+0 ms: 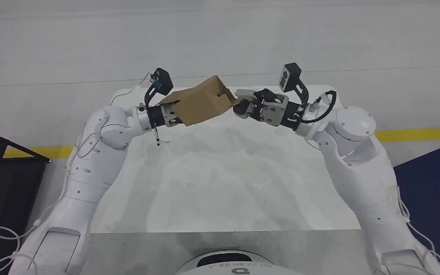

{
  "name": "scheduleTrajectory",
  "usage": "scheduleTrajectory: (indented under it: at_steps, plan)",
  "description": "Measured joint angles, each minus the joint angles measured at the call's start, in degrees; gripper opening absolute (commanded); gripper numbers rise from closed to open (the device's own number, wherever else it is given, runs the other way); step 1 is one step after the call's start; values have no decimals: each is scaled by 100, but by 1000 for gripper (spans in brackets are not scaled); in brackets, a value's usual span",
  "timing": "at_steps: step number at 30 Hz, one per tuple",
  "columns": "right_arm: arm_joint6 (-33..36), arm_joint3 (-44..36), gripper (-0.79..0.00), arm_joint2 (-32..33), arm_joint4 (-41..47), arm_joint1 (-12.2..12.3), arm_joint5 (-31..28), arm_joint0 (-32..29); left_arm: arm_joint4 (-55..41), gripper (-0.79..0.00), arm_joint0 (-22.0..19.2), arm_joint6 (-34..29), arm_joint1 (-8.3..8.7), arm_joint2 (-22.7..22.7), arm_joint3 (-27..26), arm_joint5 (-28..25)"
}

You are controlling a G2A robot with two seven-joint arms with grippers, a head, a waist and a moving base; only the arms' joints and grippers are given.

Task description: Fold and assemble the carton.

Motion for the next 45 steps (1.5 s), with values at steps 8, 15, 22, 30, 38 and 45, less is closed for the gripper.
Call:
scheduleTrajectory:
  at_steps: [8,15,22,30,38,45]
  plan:
    - [-94,45,-493,-87,109,-16,-59,27,-118,-785,-158,-172,2,185,61,-86]
    - [-232,183,-403,-39,303,-46,-508,107,-825,-785,-205,38,-38,337,324,-39]
    - [-200,714,-428,125,69,-50,-1576,117,-3484,-785,-335,-1069,-73,858,835,135]
    - [-123,1068,0,312,-62,-44,-2427,-30,-5159,-785,-478,-2153,-24,896,1001,439]
    - [-123,1098,0,327,-35,-45,-2455,-43,-5116,-785,-443,-2103,-26,907,942,503]
    - [-234,903,0,428,-300,-56,-3104,-94,-6807,-785,7,-2768,-33,954,467,1303]
